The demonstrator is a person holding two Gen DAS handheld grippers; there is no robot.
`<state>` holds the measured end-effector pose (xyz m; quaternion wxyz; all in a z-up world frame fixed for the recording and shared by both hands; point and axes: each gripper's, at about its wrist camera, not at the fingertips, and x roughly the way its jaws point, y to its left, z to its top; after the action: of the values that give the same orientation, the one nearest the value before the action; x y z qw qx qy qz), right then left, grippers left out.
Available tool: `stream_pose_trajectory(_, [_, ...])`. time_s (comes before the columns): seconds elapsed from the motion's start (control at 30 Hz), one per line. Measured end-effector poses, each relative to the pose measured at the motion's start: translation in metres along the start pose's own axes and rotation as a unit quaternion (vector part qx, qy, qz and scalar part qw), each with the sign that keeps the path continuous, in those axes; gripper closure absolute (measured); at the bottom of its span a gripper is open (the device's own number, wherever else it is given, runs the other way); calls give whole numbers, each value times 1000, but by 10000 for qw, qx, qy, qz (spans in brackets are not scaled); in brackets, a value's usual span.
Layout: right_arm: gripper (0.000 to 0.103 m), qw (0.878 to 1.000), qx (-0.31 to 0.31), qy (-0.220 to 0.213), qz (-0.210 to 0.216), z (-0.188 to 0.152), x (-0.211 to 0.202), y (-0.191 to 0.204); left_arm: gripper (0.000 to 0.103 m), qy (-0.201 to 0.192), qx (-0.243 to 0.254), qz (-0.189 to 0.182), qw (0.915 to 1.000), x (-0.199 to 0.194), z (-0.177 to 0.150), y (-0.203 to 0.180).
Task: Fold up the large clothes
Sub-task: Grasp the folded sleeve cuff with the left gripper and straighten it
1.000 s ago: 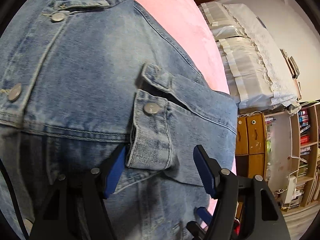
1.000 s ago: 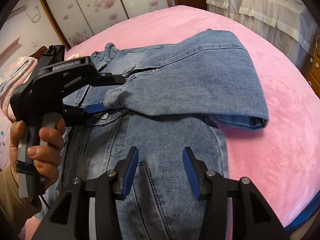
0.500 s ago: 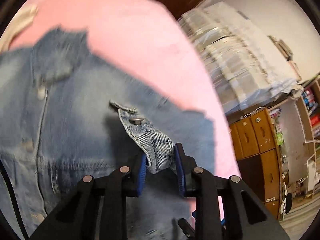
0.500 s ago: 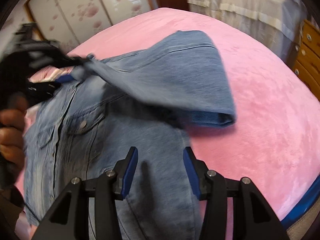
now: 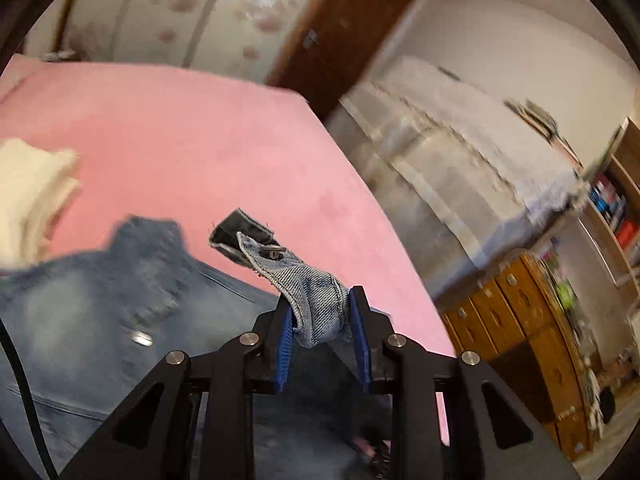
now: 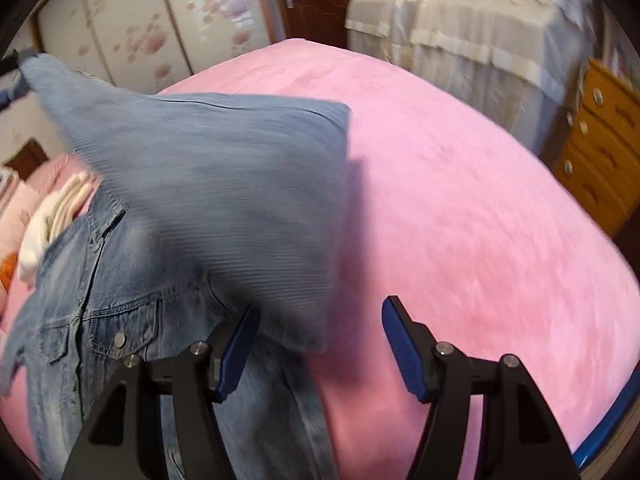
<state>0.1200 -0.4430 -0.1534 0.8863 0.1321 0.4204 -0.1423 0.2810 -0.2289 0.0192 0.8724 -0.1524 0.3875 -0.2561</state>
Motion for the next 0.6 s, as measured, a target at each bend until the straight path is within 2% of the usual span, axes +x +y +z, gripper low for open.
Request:
stream_pose_trajectory(0.1, [40, 9992, -386, -20, -27, 6, 3, 23, 78, -125, -153, 359, 9992, -15, -5, 47])
stream_pose_trajectory(0.2, [39, 9973, -726, 139, 4, 0, 8, 40, 77, 152, -297, 813, 9961, -4, -34, 102])
stream_pose_trajectory(0.33, [39, 9923, -1158, 441, -53, -19, 11, 52, 74, 1102, -543, 1365, 9830, 28, -93, 172])
stream_pose_trajectory(0.4, [39, 9906, -1251, 546, -49, -25, 11, 53, 68, 1397, -583, 1516, 9768, 35, -115, 188])
stream_pose_trajectory(0.43, [39, 9899, -1280, 604, -24, -29, 8, 51, 66, 1500, -640, 1494, 9752, 33, -123, 196])
stream_pose_trajectory(0.53, [39, 9893, -1274, 693, 140, -34, -4, 46, 61, 1512, -777, 1183, 9783, 21, -124, 207])
stream_pose_trajectory(0.6, [39, 9893, -1250, 698, 269, -35, -15, 41, 46, 1402, -795, 1008, 9818, 11, -117, 213])
